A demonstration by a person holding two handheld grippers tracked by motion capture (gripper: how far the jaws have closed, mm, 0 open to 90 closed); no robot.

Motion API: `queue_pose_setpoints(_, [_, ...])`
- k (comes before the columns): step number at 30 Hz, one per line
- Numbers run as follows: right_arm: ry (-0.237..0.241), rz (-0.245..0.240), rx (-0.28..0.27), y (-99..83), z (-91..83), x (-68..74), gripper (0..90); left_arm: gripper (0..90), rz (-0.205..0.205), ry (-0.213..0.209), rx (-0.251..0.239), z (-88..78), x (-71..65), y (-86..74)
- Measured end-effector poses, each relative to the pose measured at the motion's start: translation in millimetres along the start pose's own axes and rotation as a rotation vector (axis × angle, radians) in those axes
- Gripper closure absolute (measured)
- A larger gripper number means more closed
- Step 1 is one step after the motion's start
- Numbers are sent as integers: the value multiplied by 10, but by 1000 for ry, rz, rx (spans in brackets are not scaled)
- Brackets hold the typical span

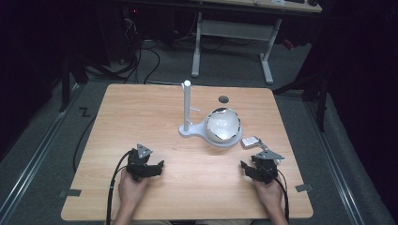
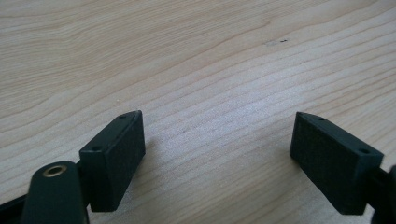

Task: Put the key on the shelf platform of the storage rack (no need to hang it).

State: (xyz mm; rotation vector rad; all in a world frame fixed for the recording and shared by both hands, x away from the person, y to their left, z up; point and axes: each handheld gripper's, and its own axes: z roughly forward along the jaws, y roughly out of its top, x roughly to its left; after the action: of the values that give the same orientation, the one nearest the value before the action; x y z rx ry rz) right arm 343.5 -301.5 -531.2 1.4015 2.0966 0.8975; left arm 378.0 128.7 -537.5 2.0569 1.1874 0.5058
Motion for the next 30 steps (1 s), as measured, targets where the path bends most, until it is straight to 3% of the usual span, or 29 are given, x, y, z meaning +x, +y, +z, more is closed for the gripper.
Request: queue_pose_setpoints(30, [-9,10,1,12,10,13,450,191,0,-4,-1,-9,1,-7])
